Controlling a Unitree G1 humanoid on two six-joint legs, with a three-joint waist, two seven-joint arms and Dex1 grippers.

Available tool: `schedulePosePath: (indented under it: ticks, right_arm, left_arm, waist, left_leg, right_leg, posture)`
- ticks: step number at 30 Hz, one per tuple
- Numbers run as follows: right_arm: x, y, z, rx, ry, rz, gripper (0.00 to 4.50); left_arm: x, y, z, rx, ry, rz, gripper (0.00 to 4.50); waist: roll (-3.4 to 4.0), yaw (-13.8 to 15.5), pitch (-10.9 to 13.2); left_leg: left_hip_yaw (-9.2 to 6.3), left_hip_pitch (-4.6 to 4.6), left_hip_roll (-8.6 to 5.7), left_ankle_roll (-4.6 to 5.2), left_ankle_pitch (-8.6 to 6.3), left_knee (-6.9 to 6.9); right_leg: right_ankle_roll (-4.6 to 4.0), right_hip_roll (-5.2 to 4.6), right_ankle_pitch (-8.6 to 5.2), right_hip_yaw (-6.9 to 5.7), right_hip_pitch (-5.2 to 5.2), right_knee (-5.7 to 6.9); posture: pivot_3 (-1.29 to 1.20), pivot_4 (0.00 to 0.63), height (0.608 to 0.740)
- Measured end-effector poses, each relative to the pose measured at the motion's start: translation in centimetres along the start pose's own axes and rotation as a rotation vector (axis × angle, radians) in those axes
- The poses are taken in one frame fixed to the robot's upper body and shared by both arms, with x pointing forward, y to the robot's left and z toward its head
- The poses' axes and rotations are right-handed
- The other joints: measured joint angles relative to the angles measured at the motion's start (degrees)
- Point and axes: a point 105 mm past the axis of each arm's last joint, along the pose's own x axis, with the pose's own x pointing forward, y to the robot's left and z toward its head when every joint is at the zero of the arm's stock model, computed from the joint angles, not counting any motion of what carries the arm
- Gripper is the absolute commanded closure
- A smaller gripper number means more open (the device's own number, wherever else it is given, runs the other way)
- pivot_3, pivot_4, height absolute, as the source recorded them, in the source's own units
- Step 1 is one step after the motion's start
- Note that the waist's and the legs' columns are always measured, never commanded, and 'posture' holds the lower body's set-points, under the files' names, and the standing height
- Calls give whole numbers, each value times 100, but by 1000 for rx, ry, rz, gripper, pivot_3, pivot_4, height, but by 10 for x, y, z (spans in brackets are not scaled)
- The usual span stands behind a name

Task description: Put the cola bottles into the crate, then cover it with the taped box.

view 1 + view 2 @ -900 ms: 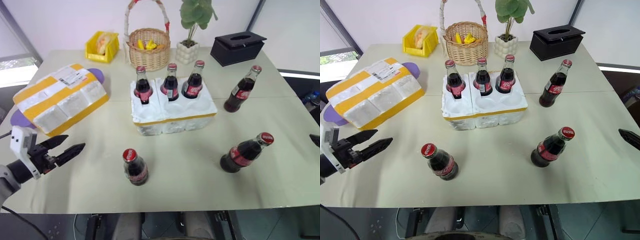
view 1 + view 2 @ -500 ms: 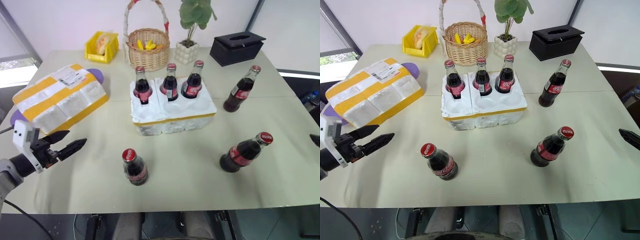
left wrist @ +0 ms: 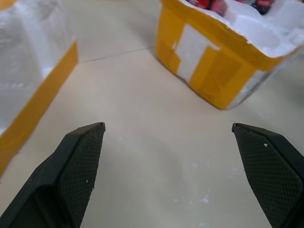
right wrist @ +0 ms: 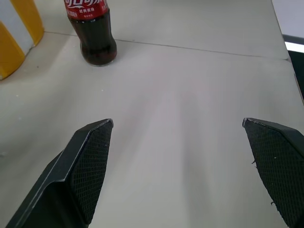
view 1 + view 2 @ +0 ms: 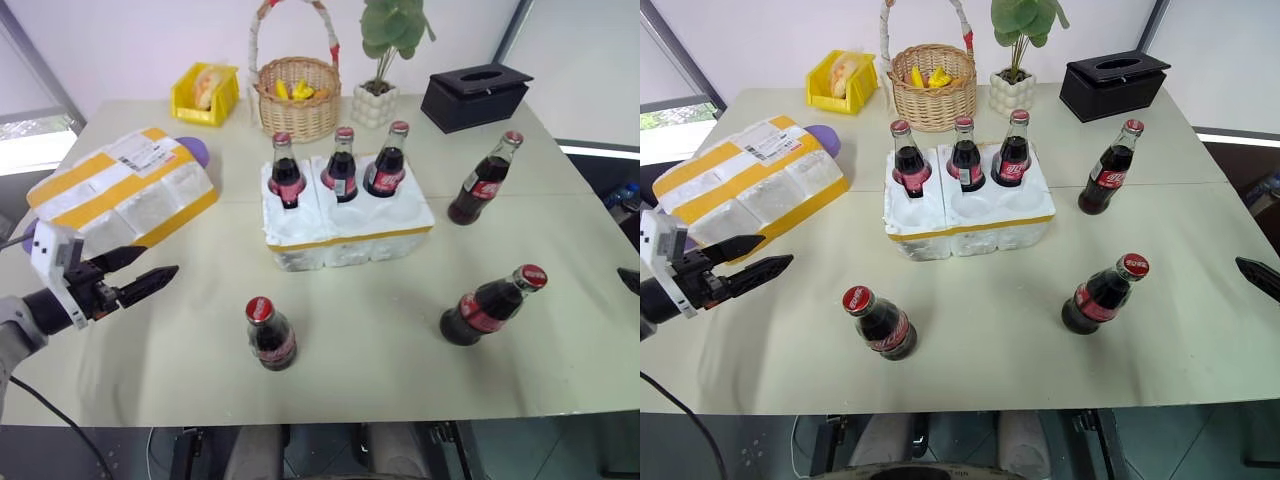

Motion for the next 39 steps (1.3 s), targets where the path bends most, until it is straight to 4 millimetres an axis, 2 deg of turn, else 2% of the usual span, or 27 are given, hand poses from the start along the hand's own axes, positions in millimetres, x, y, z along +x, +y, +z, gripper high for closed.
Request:
schedulePosePath:
  ticks: [5,10,13,15,19,22,25,29,33,39]
  right_arm:
    - [-6,2,8,4,15,44,0]
    - [-20,14,31,6,47,202,0]
    - [-27,21,47,-2,68,285,0]
    - [-29,25,61,-18,79,333,0]
    - [-35,34,104,-88,63,412,0]
    - [-39,47,131,-119,40,477,0]
    - [-38,65,149,-148,15,552,0]
    - [-35,79,158,-149,-3,614,0]
    - [-32,90,154,-130,29,659,0]
    - [-29,99,156,-118,8,685,0]
  left_arm:
    - [3,-9,9,28,44,-157,17]
    - [2,-28,20,78,141,-385,17]
    - [2,-38,15,75,195,-498,17]
    - [2,-44,9,74,227,-564,17]
    - [1,-52,2,86,287,-662,17]
    - [1,-56,2,109,296,-710,17]
    - [4,-60,-1,132,308,-747,17]
    - [18,-66,2,183,244,-776,17]
    - [39,-74,4,271,146,-767,17]
    - [38,-86,2,342,160,-840,17]
  waist:
    - [2,-2,-1]
    - [4,-5,-2]
    - [6,-29,-1]
    - [7,-39,-1]
    - [11,-33,1]
    - [12,-25,1]
    - [12,-18,2]
    - [12,12,1]
    - [10,15,2]
    - [12,-21,1]
  left_leg:
    - [2,0,0,0,0,0]
    - [4,2,0,0,0,0]
    - [8,2,2,0,0,-2]
    - [14,-1,4,0,0,-3]
    - [24,-7,7,0,0,-5]
    - [26,-13,10,0,0,-6]
    - [30,-17,10,0,0,-6]
    - [33,-19,9,0,0,0]
    - [33,-19,8,0,0,2]
    - [43,-10,9,0,0,2]
  right_leg:
    - [0,0,0,1,-1,1]
    - [0,0,-1,2,-2,3]
    - [0,0,-1,5,-7,3]
    - [0,0,-1,10,-17,7]
    - [0,1,-1,19,-40,20]
    - [-1,3,-1,20,-49,20]
    - [-1,3,-1,25,-52,19]
    - [0,3,0,29,-51,22]
    - [3,4,2,30,-51,28]
    - [3,9,2,46,-55,38]
  posture:
    - [0,150,740]
    - [0,150,740]
    - [0,150,740]
    - [0,150,740]
    - [0,150,740]
    - [0,150,740]
    - [0,150,740]
    - [0,150,740]
    - [0,150,740]
    - [0,150,740]
